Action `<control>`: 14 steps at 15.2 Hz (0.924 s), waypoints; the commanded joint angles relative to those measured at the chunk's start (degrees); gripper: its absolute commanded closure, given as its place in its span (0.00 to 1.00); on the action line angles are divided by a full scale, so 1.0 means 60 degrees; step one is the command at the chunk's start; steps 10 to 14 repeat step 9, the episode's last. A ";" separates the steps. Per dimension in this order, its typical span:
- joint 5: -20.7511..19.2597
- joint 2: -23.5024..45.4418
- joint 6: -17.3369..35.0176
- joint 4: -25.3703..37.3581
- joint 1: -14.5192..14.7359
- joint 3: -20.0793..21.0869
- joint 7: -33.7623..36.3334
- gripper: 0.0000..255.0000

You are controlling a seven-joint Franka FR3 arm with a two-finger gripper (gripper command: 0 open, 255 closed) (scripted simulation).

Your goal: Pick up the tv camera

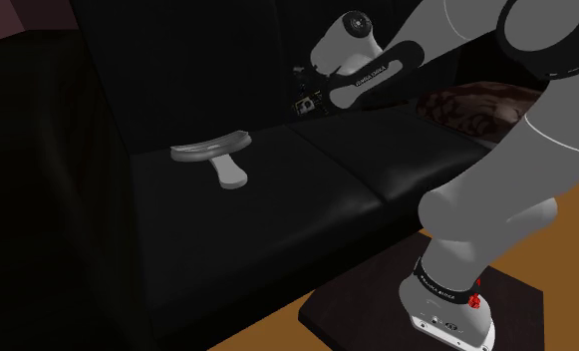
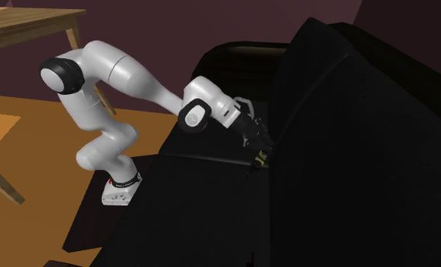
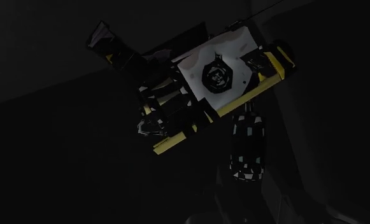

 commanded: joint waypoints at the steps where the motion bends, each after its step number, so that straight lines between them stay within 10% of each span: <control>1: 0.0520 -0.0098 -0.0228 0.0094 0.0404 -0.0330 -0.0507 1.00; 14: 0.1554 -0.0353 -0.0958 0.0515 0.1205 -0.0934 -0.1522 1.00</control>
